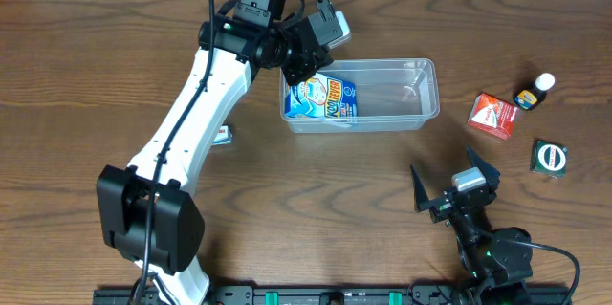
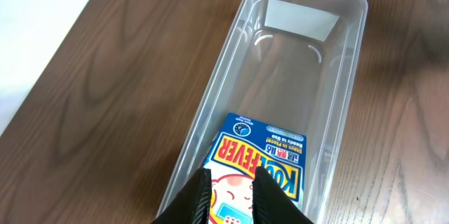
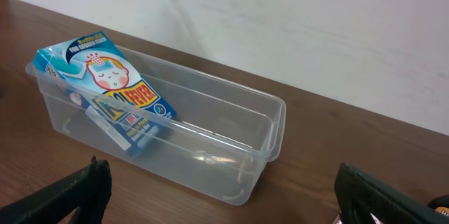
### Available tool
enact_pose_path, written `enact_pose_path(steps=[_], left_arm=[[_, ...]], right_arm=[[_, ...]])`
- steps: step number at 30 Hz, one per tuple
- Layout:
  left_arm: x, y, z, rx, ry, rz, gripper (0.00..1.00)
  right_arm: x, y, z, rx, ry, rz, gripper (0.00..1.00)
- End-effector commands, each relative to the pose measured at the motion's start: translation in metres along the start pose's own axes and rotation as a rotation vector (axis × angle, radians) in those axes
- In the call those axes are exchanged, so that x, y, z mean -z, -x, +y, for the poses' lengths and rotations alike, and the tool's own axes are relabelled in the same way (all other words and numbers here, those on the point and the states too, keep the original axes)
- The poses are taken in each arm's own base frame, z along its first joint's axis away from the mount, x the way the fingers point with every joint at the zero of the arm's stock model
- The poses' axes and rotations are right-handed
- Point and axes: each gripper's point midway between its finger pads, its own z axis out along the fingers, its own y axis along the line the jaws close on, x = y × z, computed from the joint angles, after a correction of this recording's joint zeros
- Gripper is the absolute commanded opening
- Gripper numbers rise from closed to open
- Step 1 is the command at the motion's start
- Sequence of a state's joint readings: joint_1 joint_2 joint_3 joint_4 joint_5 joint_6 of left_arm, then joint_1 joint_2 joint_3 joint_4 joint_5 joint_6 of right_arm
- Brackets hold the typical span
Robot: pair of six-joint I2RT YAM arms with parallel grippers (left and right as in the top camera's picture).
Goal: Pack container
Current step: 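Lower the blue box into the container and open the left gripper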
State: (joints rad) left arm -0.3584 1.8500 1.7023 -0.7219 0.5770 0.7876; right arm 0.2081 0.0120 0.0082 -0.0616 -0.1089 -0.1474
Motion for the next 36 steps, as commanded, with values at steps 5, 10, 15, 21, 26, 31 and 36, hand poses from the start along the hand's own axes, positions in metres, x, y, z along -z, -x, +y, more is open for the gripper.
enact_pose_path(steps=[5,10,15,21,26,31,36], left_arm=[[0.005,-0.002,-0.006,0.081,-0.017,0.024,0.06],[0.007,-0.012,0.01,0.377,0.103,0.082,0.06],[0.024,-0.03,0.037,0.606,0.395,0.169,0.06],[0.042,-0.051,0.046,0.842,0.641,0.217,0.06],[0.051,-0.071,0.041,0.93,0.766,0.287,0.06],[0.05,-0.082,0.035,0.969,0.768,0.332,0.06],[0.036,-0.089,0.03,0.999,0.753,0.359,0.06]], right_arm=[[0.0,0.0,0.002,0.015,0.01,-0.002,0.99],[0.0,0.0,0.002,0.015,0.01,-0.002,0.99],[0.0,0.0,0.002,0.015,0.01,-0.002,0.99],[0.0,0.0,0.002,0.015,0.01,-0.002,0.99],[0.0,0.0,0.002,0.015,0.01,-0.002,0.99],[0.0,0.0,0.002,0.015,0.01,-0.002,0.99],[0.0,0.0,0.002,0.015,0.01,-0.002,0.99]])
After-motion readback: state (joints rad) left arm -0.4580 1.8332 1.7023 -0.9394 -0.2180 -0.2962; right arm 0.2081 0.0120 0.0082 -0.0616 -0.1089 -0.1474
